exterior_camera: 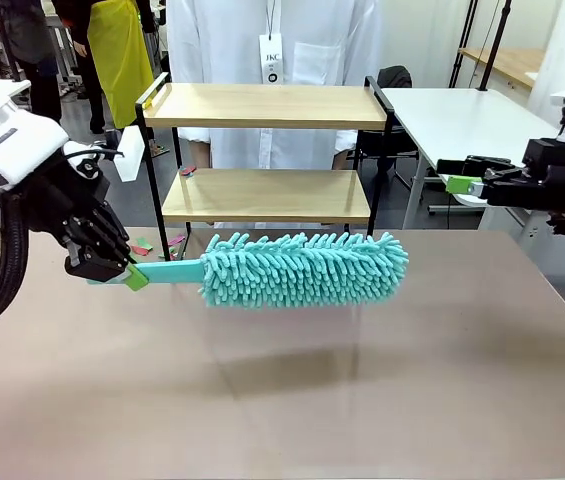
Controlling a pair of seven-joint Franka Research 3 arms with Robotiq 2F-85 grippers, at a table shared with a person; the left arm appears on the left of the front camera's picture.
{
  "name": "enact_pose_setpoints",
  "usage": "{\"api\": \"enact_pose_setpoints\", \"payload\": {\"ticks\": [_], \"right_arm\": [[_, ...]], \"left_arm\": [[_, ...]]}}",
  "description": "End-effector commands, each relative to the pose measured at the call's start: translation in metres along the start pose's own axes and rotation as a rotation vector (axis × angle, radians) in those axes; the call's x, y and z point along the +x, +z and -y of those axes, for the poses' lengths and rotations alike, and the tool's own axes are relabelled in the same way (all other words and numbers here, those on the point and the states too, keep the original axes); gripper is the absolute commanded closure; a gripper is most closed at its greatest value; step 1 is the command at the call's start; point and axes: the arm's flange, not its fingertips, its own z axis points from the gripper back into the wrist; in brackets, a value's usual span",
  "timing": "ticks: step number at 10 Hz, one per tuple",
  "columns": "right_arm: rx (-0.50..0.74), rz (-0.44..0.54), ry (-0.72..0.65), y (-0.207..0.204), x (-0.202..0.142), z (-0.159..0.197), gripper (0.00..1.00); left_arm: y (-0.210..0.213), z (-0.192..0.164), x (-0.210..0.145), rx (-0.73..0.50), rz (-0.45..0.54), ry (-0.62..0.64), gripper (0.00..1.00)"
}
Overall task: Clean the shelf.
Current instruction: Hand the Duster back to the human.
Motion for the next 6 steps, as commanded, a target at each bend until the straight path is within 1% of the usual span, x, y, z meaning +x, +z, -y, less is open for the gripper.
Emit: {"api": "enact_pose_setpoints", "payload": {"ticks": [1,2,3,4,6], "right_arm": [[-0.001,0.0,0.0,0.0,0.0,0.0,0.0],[0.04,0.003,0.074,-0.006,-0.003,-0.006,0.0],[0.083,-0.014,0.107,-0.008,-0.007,-0.011,0.0],[0.099,-0.039,0.126,-0.008,-0.01,-0.013,0.0],[0.15,-0.075,0.178,-0.005,-0.026,-0.016,0.0]], "left_arm": [[0.001,0.002,0.001,0.0,0.003,0.014,0.87],[0.001,0.002,0.001,0.0,0.003,0.014,0.87],[0.001,0.002,0.001,0.0,0.003,0.014,0.87],[0.001,0.002,0.001,0.0,0.003,0.014,0.87],[0.001,0.002,0.001,0.0,0.003,0.014,0.87]]}}
